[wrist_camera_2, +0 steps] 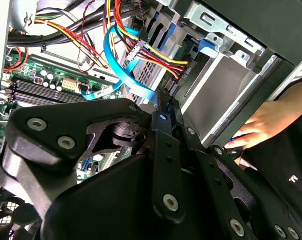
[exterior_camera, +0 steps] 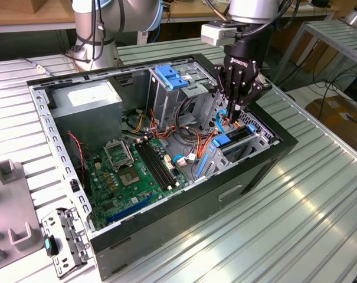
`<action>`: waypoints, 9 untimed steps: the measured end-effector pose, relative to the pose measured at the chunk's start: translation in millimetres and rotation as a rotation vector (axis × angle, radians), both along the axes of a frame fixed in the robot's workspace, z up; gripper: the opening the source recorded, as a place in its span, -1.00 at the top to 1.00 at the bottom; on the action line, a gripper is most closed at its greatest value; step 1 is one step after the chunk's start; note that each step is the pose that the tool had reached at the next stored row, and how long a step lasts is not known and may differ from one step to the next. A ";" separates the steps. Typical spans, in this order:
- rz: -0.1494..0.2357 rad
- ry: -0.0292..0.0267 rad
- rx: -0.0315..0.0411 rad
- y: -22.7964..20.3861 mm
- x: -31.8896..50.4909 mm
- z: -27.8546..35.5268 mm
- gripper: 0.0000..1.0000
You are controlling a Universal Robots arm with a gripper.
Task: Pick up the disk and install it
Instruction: 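Insert the second disk wire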
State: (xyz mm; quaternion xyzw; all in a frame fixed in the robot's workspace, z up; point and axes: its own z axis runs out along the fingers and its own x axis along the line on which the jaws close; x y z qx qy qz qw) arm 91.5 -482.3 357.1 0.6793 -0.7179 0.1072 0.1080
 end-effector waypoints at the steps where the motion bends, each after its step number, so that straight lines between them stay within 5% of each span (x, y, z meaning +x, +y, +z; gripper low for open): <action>1: 0.000 0.0000 0.0000 0.0 -0.1 0.0 0.68; 7: 0.000 -0.0004 -0.0001 0.0 -0.6 0.0 0.68; 9: 0.000 -0.0050 0.0000 0.0 -1.9 0.1 0.68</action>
